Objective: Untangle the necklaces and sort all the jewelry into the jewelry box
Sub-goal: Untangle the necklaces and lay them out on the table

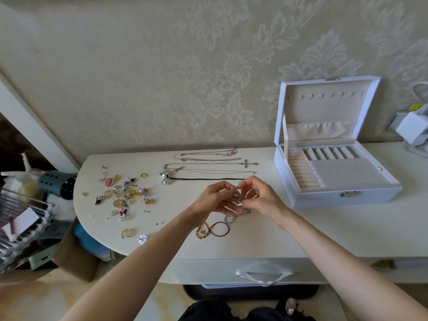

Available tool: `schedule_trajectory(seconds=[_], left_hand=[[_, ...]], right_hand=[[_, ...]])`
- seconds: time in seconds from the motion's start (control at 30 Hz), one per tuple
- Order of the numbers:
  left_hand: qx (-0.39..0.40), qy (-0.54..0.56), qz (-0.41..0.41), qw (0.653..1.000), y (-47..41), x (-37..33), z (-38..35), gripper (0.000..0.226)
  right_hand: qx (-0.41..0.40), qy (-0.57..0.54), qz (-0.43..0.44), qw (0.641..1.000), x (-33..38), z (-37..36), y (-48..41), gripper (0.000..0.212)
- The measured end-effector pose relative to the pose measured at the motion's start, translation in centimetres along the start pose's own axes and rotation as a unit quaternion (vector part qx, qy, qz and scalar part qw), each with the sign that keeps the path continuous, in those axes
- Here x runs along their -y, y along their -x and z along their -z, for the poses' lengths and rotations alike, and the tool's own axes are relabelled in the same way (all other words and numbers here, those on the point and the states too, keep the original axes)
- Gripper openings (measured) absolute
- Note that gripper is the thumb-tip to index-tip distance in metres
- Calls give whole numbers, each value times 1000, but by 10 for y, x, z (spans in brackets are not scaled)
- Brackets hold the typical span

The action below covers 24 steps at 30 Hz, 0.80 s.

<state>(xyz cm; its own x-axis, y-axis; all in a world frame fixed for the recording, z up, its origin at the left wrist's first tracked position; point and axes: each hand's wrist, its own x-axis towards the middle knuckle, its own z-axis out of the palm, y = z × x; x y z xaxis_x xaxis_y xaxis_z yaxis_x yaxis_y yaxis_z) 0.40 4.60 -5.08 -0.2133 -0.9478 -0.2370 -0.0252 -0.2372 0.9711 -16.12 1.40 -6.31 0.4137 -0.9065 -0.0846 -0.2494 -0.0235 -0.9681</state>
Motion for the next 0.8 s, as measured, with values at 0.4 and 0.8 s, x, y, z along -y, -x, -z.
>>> schedule_trajectory(seconds=[0.4, 0.8], left_hand=[[-74, -40, -8, 996, -4, 0, 5, 9], [-74, -121, -119, 983, -5, 5, 5, 12]], right_hand=[[-58, -64, 30, 996, 2, -2, -1, 7], [-28, -62, 19, 997, 6, -2, -1, 21]])
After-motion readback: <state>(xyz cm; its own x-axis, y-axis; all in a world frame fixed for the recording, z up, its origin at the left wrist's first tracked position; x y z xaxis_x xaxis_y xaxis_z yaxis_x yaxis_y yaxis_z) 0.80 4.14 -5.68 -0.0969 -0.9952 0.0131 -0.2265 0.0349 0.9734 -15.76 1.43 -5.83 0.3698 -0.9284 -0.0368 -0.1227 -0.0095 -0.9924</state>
